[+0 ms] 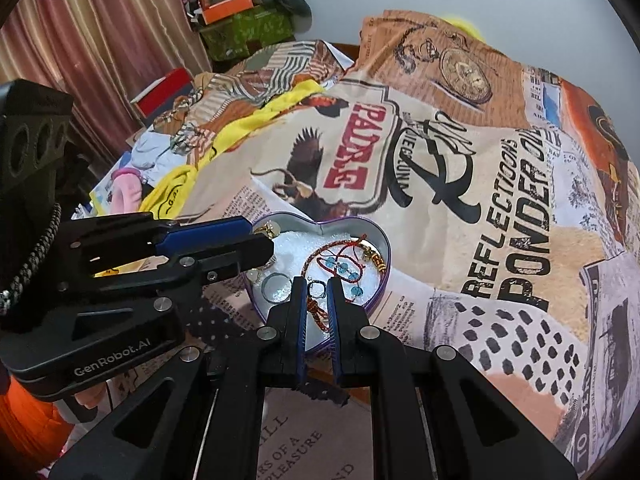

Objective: Organize jewelry

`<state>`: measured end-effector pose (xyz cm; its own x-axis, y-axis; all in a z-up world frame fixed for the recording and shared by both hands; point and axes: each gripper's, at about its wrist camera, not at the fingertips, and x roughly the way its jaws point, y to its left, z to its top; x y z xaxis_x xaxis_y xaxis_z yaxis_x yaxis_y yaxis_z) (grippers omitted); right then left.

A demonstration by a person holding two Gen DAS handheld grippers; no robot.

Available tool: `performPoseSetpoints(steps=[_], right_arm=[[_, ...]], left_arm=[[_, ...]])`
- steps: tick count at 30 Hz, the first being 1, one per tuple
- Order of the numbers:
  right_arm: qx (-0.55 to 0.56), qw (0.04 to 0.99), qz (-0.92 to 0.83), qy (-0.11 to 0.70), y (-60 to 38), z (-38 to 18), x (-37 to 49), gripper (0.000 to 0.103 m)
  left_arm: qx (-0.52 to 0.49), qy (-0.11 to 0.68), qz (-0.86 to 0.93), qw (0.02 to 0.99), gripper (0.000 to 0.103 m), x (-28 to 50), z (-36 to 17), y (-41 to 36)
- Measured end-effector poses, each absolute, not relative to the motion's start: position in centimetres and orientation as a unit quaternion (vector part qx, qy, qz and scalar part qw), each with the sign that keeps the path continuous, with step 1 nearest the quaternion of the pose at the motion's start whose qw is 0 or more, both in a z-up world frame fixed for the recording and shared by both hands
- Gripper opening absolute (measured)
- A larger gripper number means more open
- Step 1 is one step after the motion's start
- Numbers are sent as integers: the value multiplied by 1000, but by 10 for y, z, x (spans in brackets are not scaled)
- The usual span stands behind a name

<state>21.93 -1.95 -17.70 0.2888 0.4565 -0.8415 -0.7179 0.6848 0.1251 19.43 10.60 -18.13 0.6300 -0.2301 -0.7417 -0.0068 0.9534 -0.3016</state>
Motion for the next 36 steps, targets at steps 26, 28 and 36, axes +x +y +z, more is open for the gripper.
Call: performPoseSetpoints(steps=[26,28,36], right_arm=[[-159,830,348,405,-27,-139,195,17],[-146,843,348,384,-35,-121,188,17],[-77,899,338,269,-79,-41,145,17]], left_arm=[[-107,368,-20,924,18,153,-119,108],[-102,349,-13,931,18,144,-105,106],[-74,234,23,969,29,90,-30,90]])
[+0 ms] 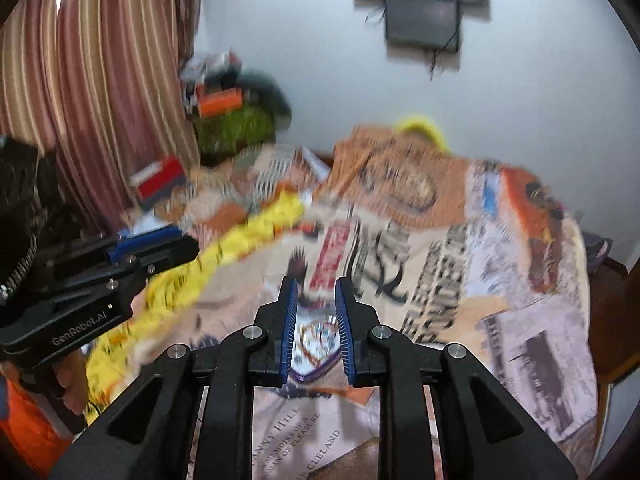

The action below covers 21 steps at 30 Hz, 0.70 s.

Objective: Organize jewelry

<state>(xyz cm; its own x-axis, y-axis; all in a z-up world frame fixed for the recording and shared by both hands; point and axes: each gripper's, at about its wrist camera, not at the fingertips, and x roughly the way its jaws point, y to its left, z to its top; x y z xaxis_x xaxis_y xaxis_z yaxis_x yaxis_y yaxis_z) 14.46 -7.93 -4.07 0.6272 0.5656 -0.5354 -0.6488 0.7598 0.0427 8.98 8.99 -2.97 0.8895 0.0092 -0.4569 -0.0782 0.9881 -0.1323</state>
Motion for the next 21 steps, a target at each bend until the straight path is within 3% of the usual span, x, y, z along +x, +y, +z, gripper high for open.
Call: performPoseSetpoints(steps=[7,10,11,12,14,18,21], right_arm=[[-32,938,315,138,-116,14,76,19],[-23,949,298,101,-122,22,57,41],[-19,952,291,91,-123,24,51,55],[-15,956,282,79,-124,25,45,68],[-8,965,257,57,-126,25,33,81],[-5,974,223,37,-125,23,30,101],[-3,975,218,37,-124,22,28,103]], left_arm=[[-39,122,58,990,59,29,17,64],[-32,95,69,993,76,10,24,56],[-33,85,76,993,84,3,26,54],[-35,78,80,993,88,-3,27,53],[-45,69,88,993,94,-11,28,53],[-66,62,99,991,95,-21,26,58],[-75,65,98,990,95,-22,24,60]])
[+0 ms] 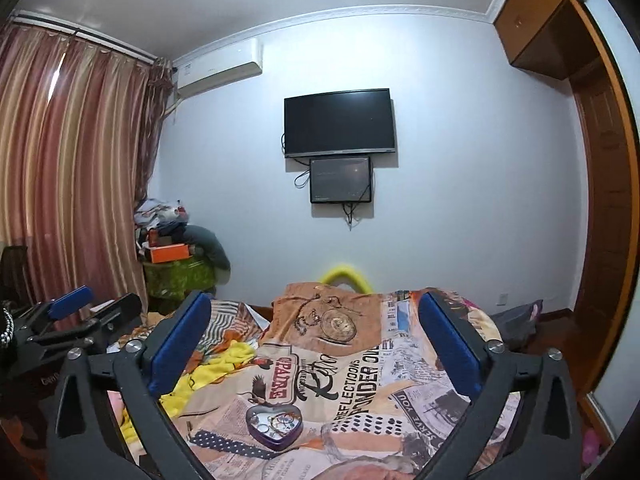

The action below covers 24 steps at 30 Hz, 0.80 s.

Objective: Organize jewelry

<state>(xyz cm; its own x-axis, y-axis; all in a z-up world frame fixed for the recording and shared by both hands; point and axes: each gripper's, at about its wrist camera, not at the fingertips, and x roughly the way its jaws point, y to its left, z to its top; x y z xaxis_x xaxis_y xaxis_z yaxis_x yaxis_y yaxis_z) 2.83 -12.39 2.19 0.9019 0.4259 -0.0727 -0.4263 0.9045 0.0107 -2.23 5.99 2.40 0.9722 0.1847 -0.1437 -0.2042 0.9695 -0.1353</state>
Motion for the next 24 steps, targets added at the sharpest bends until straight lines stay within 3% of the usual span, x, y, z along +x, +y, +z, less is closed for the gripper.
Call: performPoseSetpoints(steps=[24], right_arm=[[-15,972,229,59,-125,17,26,103]], left_arm=[[-53,74,107,990,95,-25,14,53]])
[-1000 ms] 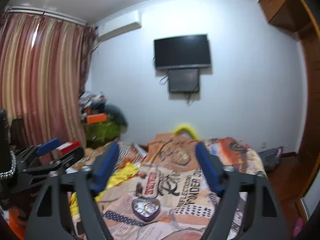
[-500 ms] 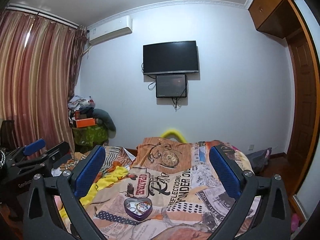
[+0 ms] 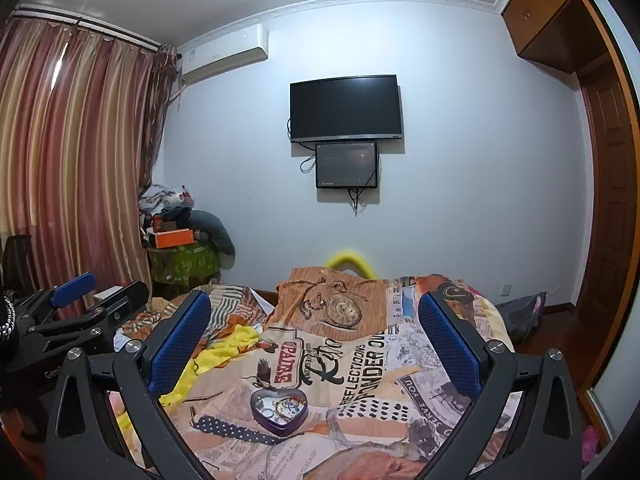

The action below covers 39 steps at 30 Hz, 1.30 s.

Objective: Organize jewelry

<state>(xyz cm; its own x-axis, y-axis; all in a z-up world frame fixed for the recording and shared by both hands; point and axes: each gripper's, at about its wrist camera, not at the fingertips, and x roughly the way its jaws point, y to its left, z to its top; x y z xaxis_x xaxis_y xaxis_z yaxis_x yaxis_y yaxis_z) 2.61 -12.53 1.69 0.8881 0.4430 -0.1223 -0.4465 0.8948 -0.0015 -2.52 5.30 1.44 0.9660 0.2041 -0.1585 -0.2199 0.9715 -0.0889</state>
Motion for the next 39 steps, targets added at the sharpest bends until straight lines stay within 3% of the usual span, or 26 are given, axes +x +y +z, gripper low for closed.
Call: performPoseSetpoints(steps=[14,39], right_arm=[[-15,971,229,64,-128,18,23,103],[-12,971,226,70,-132,17,25,103]], left_arm=[[-47,77,108,990,100,-20,12,50],[-36,76,97,992,101,-18,15,44]])
